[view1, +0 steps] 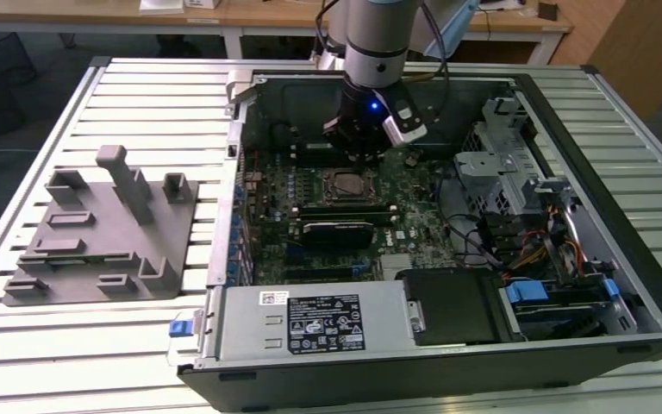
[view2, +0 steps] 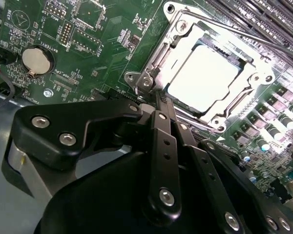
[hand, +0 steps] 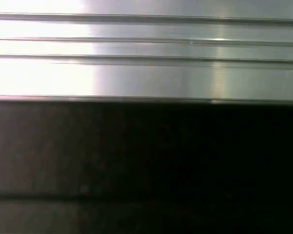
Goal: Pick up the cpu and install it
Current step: 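Install the first cpu locking lever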
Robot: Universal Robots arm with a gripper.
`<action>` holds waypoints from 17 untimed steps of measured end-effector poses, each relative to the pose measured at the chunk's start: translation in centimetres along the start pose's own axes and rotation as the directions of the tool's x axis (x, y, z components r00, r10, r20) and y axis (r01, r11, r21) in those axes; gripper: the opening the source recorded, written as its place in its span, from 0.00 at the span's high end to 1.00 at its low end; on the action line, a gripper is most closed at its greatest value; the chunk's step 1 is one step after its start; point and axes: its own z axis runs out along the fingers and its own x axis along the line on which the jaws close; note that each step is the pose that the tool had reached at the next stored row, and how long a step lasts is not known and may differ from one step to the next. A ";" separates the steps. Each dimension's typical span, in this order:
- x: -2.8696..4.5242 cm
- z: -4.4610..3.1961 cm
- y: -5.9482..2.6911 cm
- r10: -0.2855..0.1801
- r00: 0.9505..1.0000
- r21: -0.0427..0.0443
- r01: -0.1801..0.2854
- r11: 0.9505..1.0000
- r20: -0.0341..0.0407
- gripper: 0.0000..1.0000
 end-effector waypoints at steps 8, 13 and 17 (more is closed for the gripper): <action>-0.12 0.32 0.11 0.000 1.000 0.012 0.000 1.000 0.000 0.89; -0.10 0.29 0.08 0.000 1.000 -0.014 0.000 1.000 -0.001 0.89; -0.13 0.35 0.14 0.000 1.000 -0.038 0.000 0.999 0.000 0.89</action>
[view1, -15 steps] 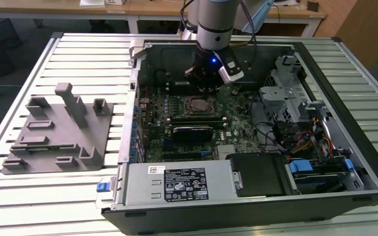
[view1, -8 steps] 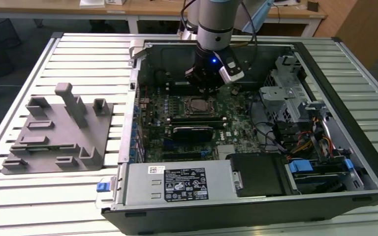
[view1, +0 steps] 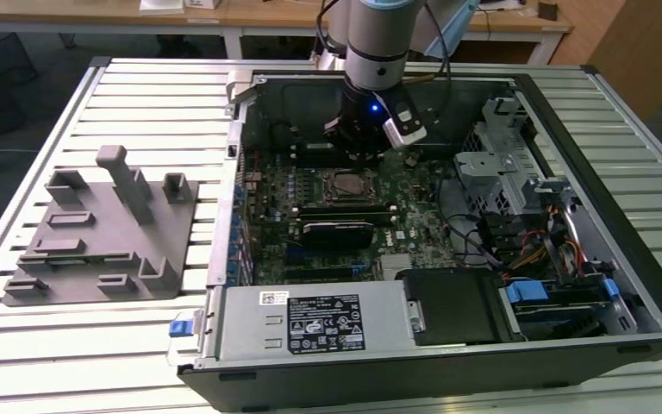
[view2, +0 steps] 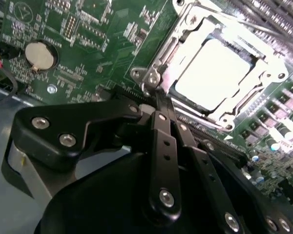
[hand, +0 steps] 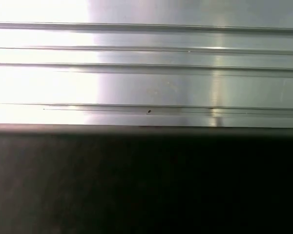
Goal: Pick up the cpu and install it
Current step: 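Install the first cpu locking lever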
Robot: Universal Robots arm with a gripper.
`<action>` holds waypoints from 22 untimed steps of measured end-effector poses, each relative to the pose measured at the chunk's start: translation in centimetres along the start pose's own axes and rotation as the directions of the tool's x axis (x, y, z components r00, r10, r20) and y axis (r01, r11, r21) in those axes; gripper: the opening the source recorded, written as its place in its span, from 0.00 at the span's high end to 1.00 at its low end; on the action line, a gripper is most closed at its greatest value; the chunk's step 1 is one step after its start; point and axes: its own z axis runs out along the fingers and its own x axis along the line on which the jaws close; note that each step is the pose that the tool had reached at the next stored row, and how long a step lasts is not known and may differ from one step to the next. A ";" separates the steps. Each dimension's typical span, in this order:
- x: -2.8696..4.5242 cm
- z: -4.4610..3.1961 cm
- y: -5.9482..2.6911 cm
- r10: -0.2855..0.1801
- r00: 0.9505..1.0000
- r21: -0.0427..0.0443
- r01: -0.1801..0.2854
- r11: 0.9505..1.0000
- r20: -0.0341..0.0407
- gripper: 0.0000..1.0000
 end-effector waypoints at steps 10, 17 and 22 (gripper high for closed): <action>-0.01 -0.63 0.04 0.000 1.000 -0.002 0.000 1.000 0.000 0.89; -0.02 -0.64 -0.11 0.001 1.000 -0.002 -0.001 1.000 0.000 0.89; -0.02 -1.04 -0.11 0.000 1.000 -0.002 0.000 1.000 0.000 0.89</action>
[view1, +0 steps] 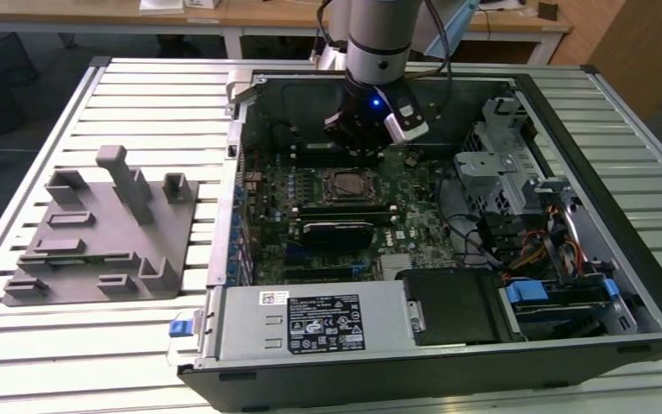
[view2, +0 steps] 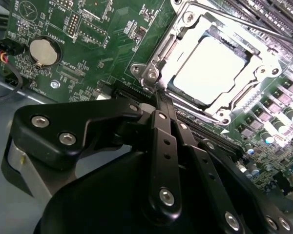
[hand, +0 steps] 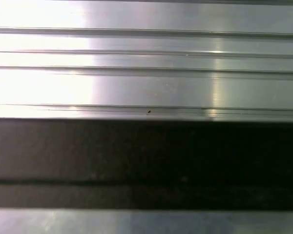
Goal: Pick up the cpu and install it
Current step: 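Install the first cpu locking lever, then install the second cpu locking lever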
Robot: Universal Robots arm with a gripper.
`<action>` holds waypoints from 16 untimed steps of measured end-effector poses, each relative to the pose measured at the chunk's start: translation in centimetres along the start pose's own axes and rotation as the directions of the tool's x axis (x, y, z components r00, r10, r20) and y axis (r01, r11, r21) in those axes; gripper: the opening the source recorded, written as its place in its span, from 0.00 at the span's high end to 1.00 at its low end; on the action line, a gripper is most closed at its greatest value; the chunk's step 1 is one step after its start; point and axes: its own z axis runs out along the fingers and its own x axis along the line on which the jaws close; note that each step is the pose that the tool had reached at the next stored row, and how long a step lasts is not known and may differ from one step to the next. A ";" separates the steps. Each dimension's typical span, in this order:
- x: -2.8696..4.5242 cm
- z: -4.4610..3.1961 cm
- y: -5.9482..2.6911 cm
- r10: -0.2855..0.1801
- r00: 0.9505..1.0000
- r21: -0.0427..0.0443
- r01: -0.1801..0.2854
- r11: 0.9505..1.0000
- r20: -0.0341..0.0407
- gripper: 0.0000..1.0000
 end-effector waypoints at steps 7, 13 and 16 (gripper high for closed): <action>0.00 -0.12 -0.02 0.000 1.000 0.000 0.000 1.000 0.000 0.89; 0.00 -0.13 -0.17 0.000 1.000 0.000 0.000 1.000 0.000 0.89; 0.00 -0.13 -0.36 0.000 1.000 0.000 0.000 1.000 0.000 0.89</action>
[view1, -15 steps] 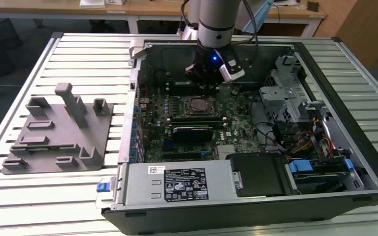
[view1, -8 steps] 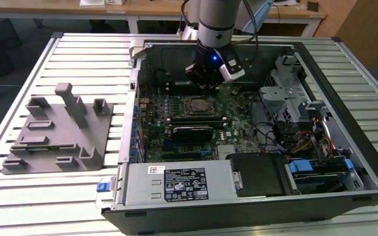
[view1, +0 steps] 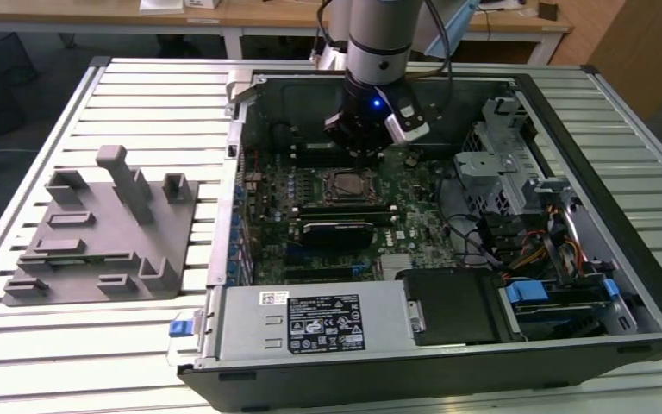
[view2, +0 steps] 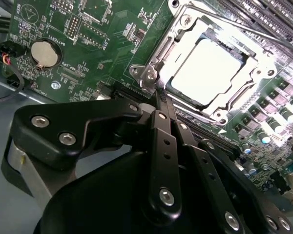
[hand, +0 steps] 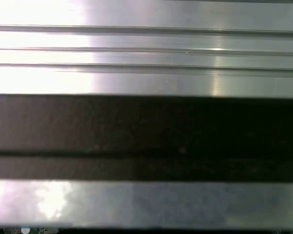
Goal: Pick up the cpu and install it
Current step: 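Install the second cpu locking lever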
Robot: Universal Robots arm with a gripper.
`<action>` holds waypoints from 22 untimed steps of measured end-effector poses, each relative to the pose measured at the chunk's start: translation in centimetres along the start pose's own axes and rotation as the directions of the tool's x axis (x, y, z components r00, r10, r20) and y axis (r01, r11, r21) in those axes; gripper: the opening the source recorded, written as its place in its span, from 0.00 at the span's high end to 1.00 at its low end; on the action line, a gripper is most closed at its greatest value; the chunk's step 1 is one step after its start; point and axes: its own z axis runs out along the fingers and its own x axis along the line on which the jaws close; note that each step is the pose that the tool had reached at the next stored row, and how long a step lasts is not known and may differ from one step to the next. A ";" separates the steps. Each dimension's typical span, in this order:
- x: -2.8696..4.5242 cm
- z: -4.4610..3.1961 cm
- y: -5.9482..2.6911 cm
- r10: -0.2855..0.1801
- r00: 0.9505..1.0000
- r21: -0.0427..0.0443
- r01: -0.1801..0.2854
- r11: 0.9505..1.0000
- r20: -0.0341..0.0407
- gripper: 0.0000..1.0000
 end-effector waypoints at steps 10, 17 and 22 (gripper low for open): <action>0.00 -0.05 -0.83 0.000 1.000 0.000 0.000 1.000 0.000 0.89; -0.01 -1.32 -0.78 0.000 1.000 0.000 0.000 1.000 -0.001 0.89; -0.01 -1.59 -1.02 0.000 1.000 0.000 0.000 1.000 -0.001 0.89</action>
